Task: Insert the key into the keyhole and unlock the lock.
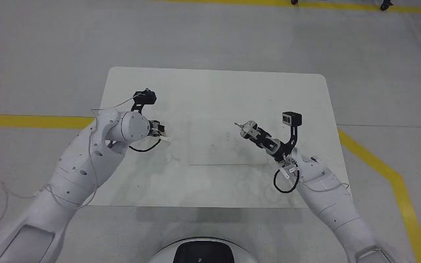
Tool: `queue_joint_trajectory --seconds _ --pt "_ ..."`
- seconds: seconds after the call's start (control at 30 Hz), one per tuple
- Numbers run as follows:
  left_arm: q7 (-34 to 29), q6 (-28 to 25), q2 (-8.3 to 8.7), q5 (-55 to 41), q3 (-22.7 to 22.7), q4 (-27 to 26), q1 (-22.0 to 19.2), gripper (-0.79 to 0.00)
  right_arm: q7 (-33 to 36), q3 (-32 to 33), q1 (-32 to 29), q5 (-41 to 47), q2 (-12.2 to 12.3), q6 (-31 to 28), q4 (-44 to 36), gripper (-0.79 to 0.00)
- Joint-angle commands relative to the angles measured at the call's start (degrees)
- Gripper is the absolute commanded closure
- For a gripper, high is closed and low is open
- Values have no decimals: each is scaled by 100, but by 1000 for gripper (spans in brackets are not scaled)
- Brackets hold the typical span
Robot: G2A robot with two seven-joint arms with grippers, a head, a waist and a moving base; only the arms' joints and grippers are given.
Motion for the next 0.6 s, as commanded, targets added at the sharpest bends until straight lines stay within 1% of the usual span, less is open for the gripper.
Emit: queue_joint_trajectory --seconds 0.0,0.13,0.23,0.3,0.4,0.57 --pt "47 -499 48 -112 -140 -217 150 0 0 0 0 0 0 0 0 0" --pt "115 -1734 178 47 -327 -751 501 0 0 0 0 0 0 0 0 0" --pt "318 -2287 273 401 -478 -1050 797 0 0 0 0 0 0 0 0 0" --pt "296 -2459 317 537 -555 -1151 944 0 0 0 0 0 0 0 0 0" --pt "130 -2691 360 684 -604 -1253 1049 0 0 0 0 0 0 0 0 0" --pt "32 -2739 374 739 -632 -1347 1095 0 0 0 0 0 0 0 0 0"
